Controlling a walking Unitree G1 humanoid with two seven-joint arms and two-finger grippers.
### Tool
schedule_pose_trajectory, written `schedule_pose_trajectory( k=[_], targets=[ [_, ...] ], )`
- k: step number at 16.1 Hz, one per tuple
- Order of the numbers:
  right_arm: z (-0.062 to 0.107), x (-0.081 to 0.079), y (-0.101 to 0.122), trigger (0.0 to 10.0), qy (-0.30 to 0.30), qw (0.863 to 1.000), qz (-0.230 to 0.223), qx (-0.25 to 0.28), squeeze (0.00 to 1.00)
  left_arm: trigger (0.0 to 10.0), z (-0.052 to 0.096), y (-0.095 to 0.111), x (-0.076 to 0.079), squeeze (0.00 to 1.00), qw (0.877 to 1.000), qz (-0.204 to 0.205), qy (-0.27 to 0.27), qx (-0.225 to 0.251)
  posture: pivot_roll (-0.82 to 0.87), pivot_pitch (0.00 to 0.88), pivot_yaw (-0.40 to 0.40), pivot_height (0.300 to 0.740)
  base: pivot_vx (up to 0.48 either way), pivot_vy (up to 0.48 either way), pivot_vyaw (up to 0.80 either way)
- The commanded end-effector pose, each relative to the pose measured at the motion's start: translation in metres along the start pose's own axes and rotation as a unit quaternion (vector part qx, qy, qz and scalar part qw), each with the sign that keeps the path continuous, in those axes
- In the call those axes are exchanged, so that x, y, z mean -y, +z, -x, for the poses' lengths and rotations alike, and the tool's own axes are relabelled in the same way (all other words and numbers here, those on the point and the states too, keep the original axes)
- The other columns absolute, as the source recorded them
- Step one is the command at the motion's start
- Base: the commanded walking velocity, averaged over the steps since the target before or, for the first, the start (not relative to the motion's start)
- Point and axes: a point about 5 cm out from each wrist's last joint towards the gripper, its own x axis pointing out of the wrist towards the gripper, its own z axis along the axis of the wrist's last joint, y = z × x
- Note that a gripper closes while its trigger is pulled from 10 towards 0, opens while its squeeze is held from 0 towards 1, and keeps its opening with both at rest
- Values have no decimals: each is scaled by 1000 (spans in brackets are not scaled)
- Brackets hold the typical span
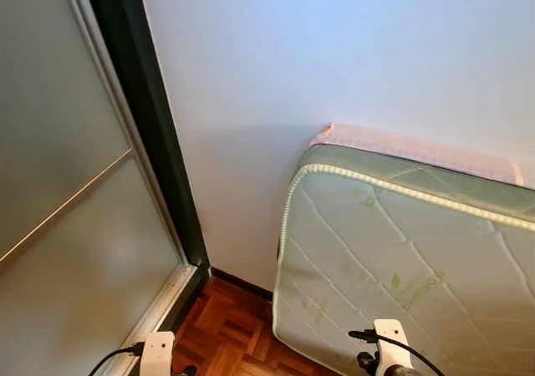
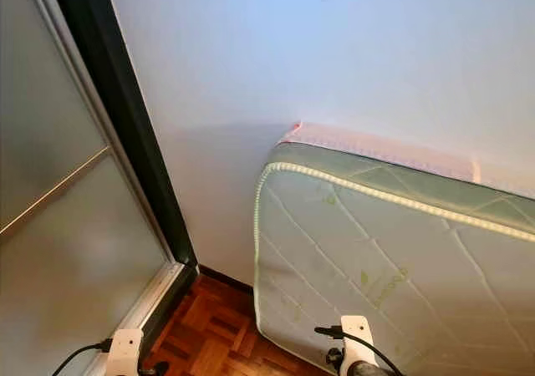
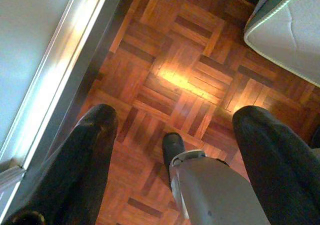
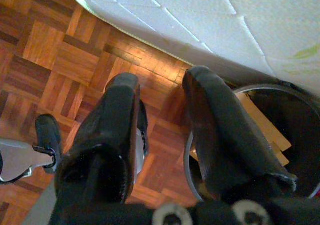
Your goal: Clean up the room
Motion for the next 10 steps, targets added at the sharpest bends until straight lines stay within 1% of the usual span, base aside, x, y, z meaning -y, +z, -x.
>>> schedule_pose_trajectory(
  k=[1,2,4,5,10],
  targets=[
    [0,0,0,10000,1,1000,4,-4,0,10000,1,-8,-1,0,1000,-1,1,-14,38,0,-22,740,0,0,-631],
    [0,0,0,10000,2,1000,5,-5,0,10000,1,-8,0,0,1000,-8,-4,-18,39,0,-23,740,0,0,-631],
    [0,1,1,10000,1,1000,6,-5,0,10000,1,-9,1,0,1000,-19,-10,-19,39,0,-25,740,0,-401,-634],
    [0,1,1,10000,1,1000,6,-5,0,10000,1,-9,0,0,1000,-2,0,-19,38,0,-25,740,0,-405,-638],
    [0,1,1,10000,-4,1000,6,-4,0,10000,1,-8,-1,0,1000,-4,-1,-16,40,0,-25,740,0,0,-633]
  ],
)
